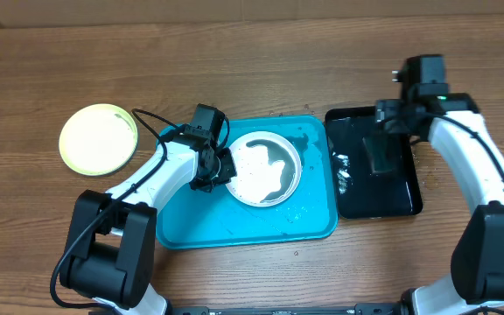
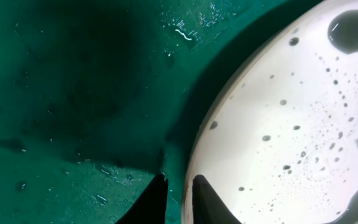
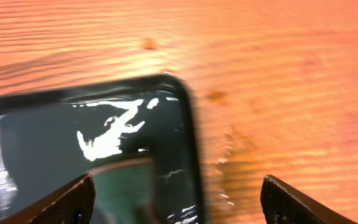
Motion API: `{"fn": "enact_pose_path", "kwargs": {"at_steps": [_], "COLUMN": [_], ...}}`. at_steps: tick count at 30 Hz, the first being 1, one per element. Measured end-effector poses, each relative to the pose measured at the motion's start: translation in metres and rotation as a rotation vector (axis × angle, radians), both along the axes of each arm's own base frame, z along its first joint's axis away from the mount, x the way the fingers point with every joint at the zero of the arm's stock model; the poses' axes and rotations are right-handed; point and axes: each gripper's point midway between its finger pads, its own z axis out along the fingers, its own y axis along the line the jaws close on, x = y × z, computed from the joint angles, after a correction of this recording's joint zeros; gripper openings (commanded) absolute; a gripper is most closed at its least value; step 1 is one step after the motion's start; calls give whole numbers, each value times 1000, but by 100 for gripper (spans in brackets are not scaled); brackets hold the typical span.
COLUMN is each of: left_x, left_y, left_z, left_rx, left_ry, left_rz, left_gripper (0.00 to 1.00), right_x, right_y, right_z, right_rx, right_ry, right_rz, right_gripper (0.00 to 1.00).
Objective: Clean dirty plates on tray and stack at the side
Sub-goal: 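Return the sponge to the black tray and lift right arm away, then lift the white plate with left gripper and tilt it over black tray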
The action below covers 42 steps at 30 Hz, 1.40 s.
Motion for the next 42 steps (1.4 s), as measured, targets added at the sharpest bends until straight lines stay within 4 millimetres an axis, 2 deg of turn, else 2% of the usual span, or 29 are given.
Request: {"fn": "enact_pose_path", "kwargs": {"at_steps": [3, 4, 7, 8, 11, 19, 22, 29, 35, 39, 42], "left_x": [-1, -2, -2, -2, 0, -5, -3, 33, 63, 74, 82], "left_y": [0, 0, 0, -2, -6, -8, -4, 0, -4, -13, -32], "left_z": [-3, -5, -10, -10, -10, -5, 3, 44, 75, 90, 100], "left_rx": [3, 5, 5, -4, -26, -24, 8, 76, 83, 84, 80], "left_ry": [8, 15, 29, 29, 29, 86, 108, 12, -92, -147, -209], "left_rz": [0, 0, -1, -2, -7, -30, -42, -61, -56, -70, -104], "left_gripper": [18, 16, 9, 4, 4, 4, 4, 4, 4, 4, 4], "right_x": [-5, -7, -14, -16, -20, -20, -20, -20, -20, -20, -20], "right_y": [-29, -38, -63, -71, -87, -88, -87, -87, -87, -87, -87], "right_z": [-1, -1, -3, -3, -3, -3, -3, -4, -4, -3, -4], "right_rx": [19, 24, 40, 44, 51, 88, 92, 94, 94, 94, 94], "right_ry": [7, 6, 12, 13, 11, 5, 5, 5, 5, 4, 6], "right_rz": [-92, -121, -200, -226, -272, -278, -278, -278, -279, -278, -279], "right_gripper": [90, 100, 100, 100, 100, 100, 100, 100, 100, 100, 100]}}
